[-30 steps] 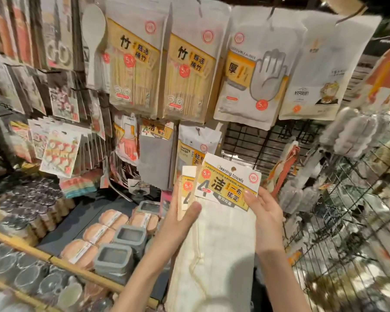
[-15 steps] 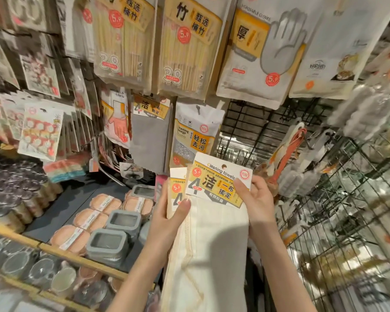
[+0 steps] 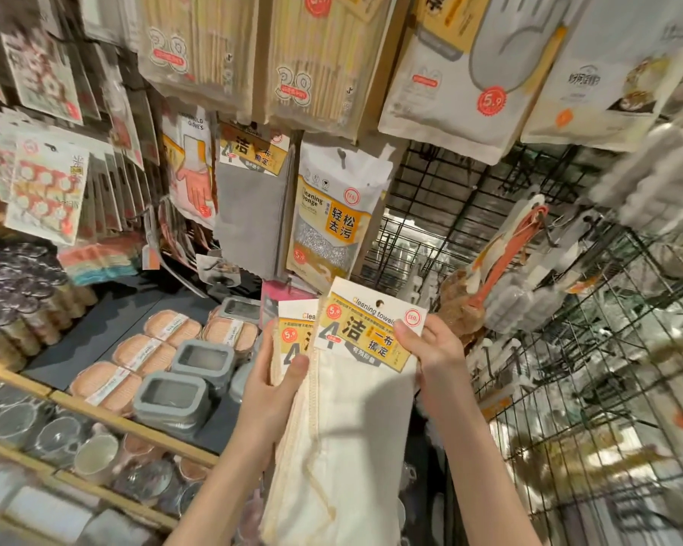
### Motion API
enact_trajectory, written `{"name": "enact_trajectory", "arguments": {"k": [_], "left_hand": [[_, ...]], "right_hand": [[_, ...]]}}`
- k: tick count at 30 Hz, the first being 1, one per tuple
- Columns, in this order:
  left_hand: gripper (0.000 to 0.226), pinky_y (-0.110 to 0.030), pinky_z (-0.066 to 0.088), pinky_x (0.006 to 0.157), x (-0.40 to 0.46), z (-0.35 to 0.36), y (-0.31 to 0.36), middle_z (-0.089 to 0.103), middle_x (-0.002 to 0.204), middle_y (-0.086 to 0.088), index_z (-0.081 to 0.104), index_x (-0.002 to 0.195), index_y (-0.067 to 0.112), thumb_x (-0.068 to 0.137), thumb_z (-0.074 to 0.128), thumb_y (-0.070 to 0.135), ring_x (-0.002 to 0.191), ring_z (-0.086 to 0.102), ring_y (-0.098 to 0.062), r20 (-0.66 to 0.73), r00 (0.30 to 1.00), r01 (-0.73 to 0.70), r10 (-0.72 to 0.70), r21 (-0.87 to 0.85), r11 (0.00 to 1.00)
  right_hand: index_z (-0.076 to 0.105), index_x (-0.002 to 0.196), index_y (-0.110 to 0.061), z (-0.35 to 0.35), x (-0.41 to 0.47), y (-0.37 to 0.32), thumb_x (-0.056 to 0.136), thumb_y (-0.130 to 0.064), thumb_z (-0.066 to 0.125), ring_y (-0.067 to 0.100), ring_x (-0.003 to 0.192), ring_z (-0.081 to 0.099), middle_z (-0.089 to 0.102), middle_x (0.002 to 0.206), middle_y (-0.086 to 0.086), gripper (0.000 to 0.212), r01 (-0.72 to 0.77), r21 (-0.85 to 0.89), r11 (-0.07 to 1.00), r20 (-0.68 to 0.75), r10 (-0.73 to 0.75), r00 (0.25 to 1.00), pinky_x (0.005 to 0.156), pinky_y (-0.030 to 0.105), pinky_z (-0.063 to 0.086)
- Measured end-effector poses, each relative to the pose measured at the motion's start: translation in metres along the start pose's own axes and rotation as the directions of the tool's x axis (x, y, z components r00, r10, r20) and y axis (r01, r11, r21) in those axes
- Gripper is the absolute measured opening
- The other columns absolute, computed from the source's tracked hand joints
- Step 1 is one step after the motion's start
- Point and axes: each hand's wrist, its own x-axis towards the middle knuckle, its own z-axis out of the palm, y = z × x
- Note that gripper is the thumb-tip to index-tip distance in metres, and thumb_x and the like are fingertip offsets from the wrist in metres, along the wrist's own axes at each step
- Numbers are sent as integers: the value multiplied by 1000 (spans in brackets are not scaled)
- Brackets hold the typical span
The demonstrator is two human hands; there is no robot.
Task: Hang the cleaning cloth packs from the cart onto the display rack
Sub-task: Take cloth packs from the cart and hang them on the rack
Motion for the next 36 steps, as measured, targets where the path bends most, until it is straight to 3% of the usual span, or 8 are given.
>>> {"name": "enact_trajectory", "arguments": {"k": [5, 12, 15, 20, 25, 28, 31, 36], "left_hand": [[65, -13, 49, 74, 11, -4, -7, 61, 100, 44, 33, 125, 64, 74, 68, 44, 93, 59, 19, -52, 998, 25, -23, 42, 999], [59, 3, 41, 68, 22, -1, -19, 52, 94, 56, 33, 118, 60, 87, 66, 22, 91, 49, 31, -43, 999, 6, -4, 46, 999], [59, -1, 44, 72, 24, -4, -26, 56, 100, 50, 35, 125, 56, 88, 66, 22, 96, 53, 26, -52, 999, 3, -1, 37, 999], [61, -20, 48, 87, 31, -10, -35, 64, 109, 35, 36, 125, 58, 86, 67, 24, 103, 61, 10, -74, 997, 22, -20, 22, 1000], [62, -37, 42, 105, 41, -15, -33, 59, 131, 17, 40, 122, 63, 75, 71, 37, 120, 56, -4, -74, 997, 29, -28, 3, 1000], [72, -21, 41, 102, 49, -19, -37, 53, 131, 30, 36, 139, 46, 76, 71, 38, 119, 49, 11, -62, 998, -25, 28, 55, 998], [69, 9, 34, 70, 59, -27, -40, 50, 95, 57, 32, 145, 33, 86, 68, 25, 91, 43, 37, -96, 992, -66, 85, 182, 981], [72, 2, 36, 71, 67, -50, -40, 50, 102, 54, 31, 144, 42, 82, 67, 38, 90, 41, 38, -155, 983, -52, 98, 280, 959]], "right_hand": [[58, 111, -28, -3, 14, 4, 84, -2, 65, 22, 82, 71, 73, 96, 7, 38, -44, -106, 993, -67, 37, 997, 63, 26, 56], [60, 94, -15, 1, 31, 5, 79, -3, 71, 10, 72, 65, 65, 87, -1, 21, 11, -410, 912, -63, -40, 997, 62, 27, 53], [62, 89, -20, -2, 38, 7, 81, -9, 71, 13, 70, 65, 67, 84, -1, 16, -19, -476, 879, -57, -10, 998, 62, 29, 51], [65, 82, -29, -11, 44, 18, 88, -10, 62, 2, 64, 64, 69, 83, -2, 19, -36, -458, 888, -49, 15, 999, 55, 14, 49], [66, 84, -21, -22, 49, 31, 87, -6, 61, 14, 73, 63, 67, 85, 4, 16, -57, -432, 900, -94, 18, 995, 69, 29, 49], [66, 87, -19, -24, 58, 41, 88, -9, 61, 13, 75, 63, 68, 88, 5, 11, -98, -436, 895, -143, 39, 989, 68, 26, 49], [66, 94, -16, -25, 70, 52, 88, -12, 62, 16, 77, 63, 68, 95, 9, 8, -154, -419, 895, -196, 77, 978, 68, 26, 50], [66, 95, -12, -24, 94, 64, 88, -8, 62, 16, 77, 62, 65, 97, 10, 9, -200, -353, 914, -248, 115, 962, 67, 25, 52]]}}
